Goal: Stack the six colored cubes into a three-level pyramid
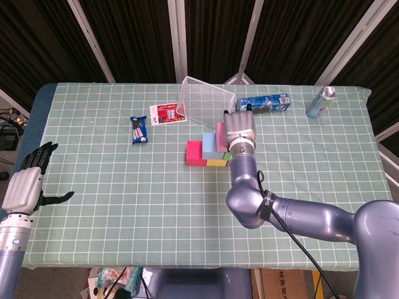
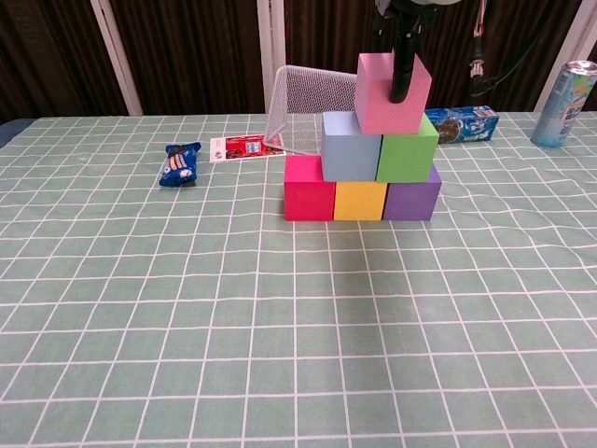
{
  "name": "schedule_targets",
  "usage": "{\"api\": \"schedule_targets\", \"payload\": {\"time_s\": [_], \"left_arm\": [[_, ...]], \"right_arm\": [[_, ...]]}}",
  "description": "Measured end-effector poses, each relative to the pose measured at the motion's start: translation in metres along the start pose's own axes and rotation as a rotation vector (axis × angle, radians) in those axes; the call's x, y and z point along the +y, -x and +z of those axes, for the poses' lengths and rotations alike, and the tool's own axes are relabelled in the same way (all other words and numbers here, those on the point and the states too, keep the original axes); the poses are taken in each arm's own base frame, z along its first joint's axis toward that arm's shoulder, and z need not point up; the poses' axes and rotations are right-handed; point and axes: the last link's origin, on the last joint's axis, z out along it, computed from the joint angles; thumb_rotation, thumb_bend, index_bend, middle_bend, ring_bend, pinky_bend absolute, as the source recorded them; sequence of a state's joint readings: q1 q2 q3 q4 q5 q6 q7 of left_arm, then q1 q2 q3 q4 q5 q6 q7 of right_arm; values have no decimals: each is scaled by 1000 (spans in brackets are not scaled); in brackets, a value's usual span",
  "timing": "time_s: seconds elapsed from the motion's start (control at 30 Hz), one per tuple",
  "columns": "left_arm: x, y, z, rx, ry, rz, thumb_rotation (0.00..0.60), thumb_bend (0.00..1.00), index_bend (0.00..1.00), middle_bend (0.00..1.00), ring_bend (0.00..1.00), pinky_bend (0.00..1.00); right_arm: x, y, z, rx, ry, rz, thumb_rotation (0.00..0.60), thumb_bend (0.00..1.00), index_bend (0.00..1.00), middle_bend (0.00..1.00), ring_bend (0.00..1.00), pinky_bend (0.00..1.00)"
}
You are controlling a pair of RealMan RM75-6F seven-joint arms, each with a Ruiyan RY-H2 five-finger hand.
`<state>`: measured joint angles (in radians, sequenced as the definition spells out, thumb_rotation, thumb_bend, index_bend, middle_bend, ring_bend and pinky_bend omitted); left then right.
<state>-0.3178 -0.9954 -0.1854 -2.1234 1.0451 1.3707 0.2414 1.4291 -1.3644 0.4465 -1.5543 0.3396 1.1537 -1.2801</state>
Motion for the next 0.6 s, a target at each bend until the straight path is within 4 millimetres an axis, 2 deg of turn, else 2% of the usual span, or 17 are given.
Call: {"api": "schedule_targets", "payload": {"time_s": [0.6], "left_arm": [[-1,0,0,-1,-4,0,600,132,0,0,0,0]], "right_arm": [[1,1,0,5,6,-17,600,236,116,433,283,0]]}}
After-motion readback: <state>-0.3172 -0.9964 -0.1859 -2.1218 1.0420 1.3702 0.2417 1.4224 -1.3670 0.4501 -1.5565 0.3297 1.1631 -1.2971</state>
